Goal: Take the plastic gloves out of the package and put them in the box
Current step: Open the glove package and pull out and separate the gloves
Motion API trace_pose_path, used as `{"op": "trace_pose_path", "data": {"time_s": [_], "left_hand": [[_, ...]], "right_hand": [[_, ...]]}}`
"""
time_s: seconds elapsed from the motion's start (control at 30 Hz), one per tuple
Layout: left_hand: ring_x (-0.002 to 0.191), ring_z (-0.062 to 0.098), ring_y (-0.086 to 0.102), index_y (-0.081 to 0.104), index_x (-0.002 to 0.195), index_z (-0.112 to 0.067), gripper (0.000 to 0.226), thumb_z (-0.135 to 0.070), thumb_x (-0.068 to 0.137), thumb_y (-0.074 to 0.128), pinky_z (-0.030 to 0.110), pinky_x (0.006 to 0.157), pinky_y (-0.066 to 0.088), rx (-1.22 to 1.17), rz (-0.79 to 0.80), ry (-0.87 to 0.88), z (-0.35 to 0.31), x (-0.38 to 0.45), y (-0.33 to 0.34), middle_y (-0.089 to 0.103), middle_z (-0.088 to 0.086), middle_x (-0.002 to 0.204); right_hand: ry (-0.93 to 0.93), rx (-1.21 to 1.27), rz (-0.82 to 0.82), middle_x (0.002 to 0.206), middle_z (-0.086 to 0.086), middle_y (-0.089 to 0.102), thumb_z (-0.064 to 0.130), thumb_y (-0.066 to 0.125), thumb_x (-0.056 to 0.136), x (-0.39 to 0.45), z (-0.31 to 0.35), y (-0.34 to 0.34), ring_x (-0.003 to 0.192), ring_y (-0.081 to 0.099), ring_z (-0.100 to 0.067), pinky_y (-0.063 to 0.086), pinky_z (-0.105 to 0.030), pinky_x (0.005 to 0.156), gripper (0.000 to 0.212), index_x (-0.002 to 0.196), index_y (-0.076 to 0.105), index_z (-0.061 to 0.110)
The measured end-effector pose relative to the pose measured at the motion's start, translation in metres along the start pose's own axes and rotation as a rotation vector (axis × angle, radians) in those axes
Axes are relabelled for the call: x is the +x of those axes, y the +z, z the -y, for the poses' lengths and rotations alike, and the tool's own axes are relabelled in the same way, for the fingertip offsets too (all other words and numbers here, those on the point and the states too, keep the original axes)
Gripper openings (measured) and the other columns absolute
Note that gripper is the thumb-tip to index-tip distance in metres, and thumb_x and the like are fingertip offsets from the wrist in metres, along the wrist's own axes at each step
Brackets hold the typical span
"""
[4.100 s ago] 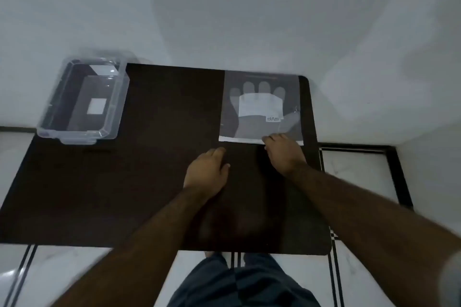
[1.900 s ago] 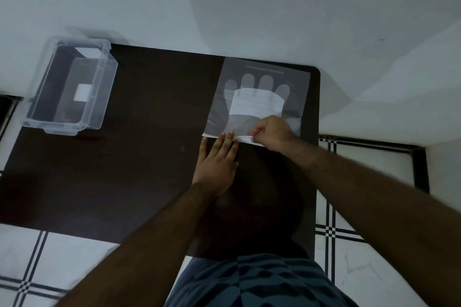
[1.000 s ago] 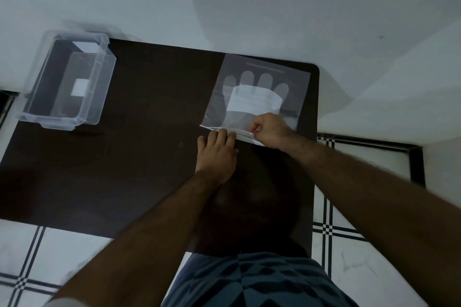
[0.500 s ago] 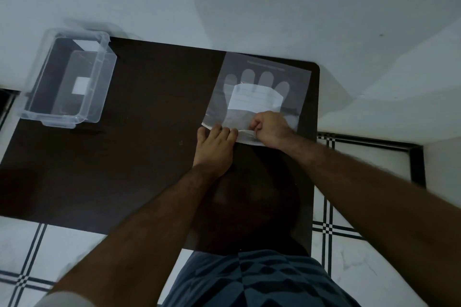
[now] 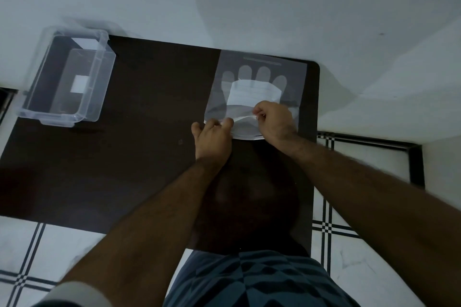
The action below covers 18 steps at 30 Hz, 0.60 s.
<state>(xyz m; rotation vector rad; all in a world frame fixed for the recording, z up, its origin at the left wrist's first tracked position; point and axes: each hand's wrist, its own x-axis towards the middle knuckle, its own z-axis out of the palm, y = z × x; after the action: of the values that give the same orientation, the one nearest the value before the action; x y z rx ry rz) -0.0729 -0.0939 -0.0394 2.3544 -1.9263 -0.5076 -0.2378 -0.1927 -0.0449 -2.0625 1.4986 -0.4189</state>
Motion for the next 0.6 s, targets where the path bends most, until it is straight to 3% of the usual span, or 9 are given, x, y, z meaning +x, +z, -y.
{"op": "trace_pose_path", "data": {"time_s": [0.1,0.23,0.37,0.47,0.6], "left_hand": [[0.131,0.028,0.051,0.066,0.134,-0.024,0.031,-0.026,0.103,0.058,0.053,0.106,0.017,0.105,0.018,0.124,0.003,0.0,-0.002,0.076,0.001,0.117],[0.121,0.027,0.052,0.074,0.116,-0.022,0.021,-0.026,0.102,0.058,0.052,0.105,0.025,0.189,0.03,0.191,-0.005,0.009,-0.005,0.074,-0.001,0.112],[0.111,0.023,0.056,0.071,0.104,-0.024,0.018,-0.037,0.103,0.059,0.049,0.101,0.034,0.048,-0.015,-0.091,-0.016,0.014,-0.005,0.071,-0.002,0.105],[0.117,0.025,0.055,0.072,0.114,-0.022,0.026,-0.038,0.106,0.053,0.051,0.101,0.034,-0.068,-0.078,-0.312,-0.02,0.01,0.002,0.072,-0.001,0.114],[0.127,0.028,0.05,0.068,0.13,-0.02,0.034,-0.038,0.106,0.053,0.053,0.105,0.032,-0.172,-0.076,-0.47,-0.024,0.011,0.008,0.066,0.002,0.134]], "right_hand": [[0.02,-0.006,0.003,0.108,-0.005,0.076,0.008,0.068,0.098,0.003,0.0,0.001,0.102,0.069,-0.018,0.058,-0.031,0.095,0.015,0.11,0.075,0.014],[0.029,-0.022,0.036,0.108,-0.005,0.075,0.01,0.069,0.098,0.005,-0.001,0.001,0.103,0.068,-0.019,0.058,-0.033,0.096,0.013,0.108,0.075,0.014],[0.078,-0.036,0.054,0.105,-0.004,0.075,0.008,0.068,0.098,0.01,-0.001,0.002,0.099,0.067,-0.019,0.059,-0.035,0.094,0.013,0.107,0.075,0.015],[0.085,-0.034,0.045,0.106,-0.007,0.075,0.006,0.065,0.099,0.012,0.0,0.003,0.101,0.068,-0.022,0.059,-0.038,0.095,0.015,0.108,0.075,0.012],[0.049,-0.045,0.024,0.106,-0.01,0.075,0.003,0.066,0.097,0.011,0.005,0.007,0.102,0.068,-0.024,0.059,-0.038,0.095,0.016,0.109,0.075,0.01]]}}
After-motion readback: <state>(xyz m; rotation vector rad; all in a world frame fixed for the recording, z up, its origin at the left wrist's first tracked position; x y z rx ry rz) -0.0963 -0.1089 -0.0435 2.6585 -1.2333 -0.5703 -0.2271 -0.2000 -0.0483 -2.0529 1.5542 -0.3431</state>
